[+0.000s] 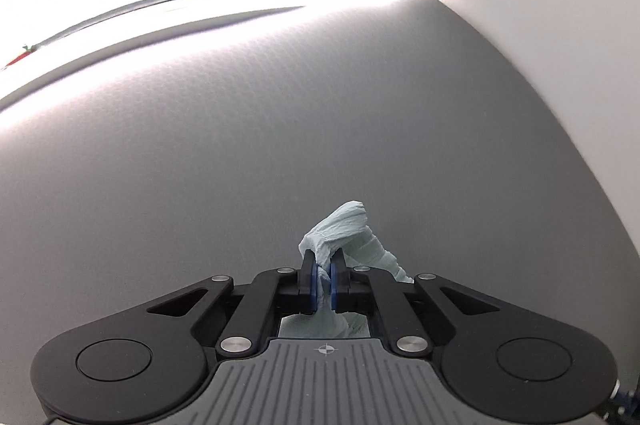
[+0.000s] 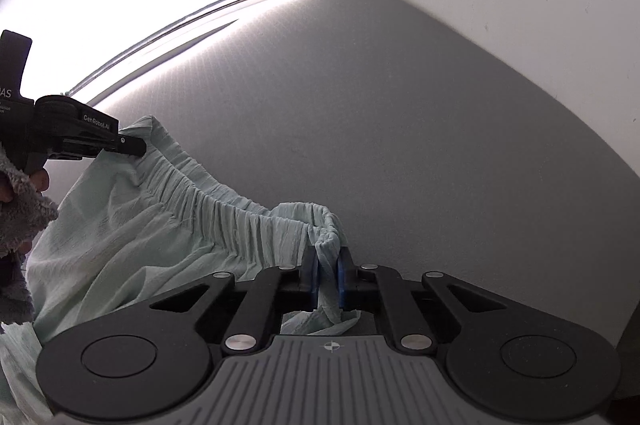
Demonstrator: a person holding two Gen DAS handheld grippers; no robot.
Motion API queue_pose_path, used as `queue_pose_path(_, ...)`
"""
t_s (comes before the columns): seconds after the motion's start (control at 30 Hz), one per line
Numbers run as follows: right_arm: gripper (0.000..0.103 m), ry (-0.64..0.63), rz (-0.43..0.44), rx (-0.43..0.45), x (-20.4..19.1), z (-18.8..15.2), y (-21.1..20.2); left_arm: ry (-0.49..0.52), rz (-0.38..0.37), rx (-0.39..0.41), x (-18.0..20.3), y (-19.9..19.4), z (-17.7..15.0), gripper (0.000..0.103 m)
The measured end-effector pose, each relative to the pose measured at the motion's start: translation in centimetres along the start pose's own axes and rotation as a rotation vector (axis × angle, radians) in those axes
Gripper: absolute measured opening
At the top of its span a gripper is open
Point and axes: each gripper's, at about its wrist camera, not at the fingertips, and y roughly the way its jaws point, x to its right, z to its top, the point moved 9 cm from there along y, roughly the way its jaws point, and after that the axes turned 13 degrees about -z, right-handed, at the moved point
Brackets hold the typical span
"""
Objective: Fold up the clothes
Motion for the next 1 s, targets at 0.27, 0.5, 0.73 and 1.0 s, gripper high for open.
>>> queue_pose_path(0.27, 0.009, 0.044, 0.035, 0.081, -1.1, 4.1, 1.3, -0.037, 0.019, 0.045, 0.3, 3.3, 5.3, 0.009)
queue_pose_path(0.5, 0.009, 0.209, -0.019, 0.076, 2.6, 6.7, 3.7, 0.062, -0.059, 0.049, 5.3, 8.2, 9.6, 0.009)
queue_pose_path(0.73, 0.01, 0.296, -0.173, 0.048, 8.0, 6.1, 5.7, 0.187, -0.149, -0.017, 10.3, 12.6, 8.9, 0.013)
queue_pose_path(1.0, 0.016, 0.29, -0.226, -0.028, 9.4, 4.2, 7.4, 0.181, -0.175, -0.054, 8.4, 9.1, 6.8, 0.057)
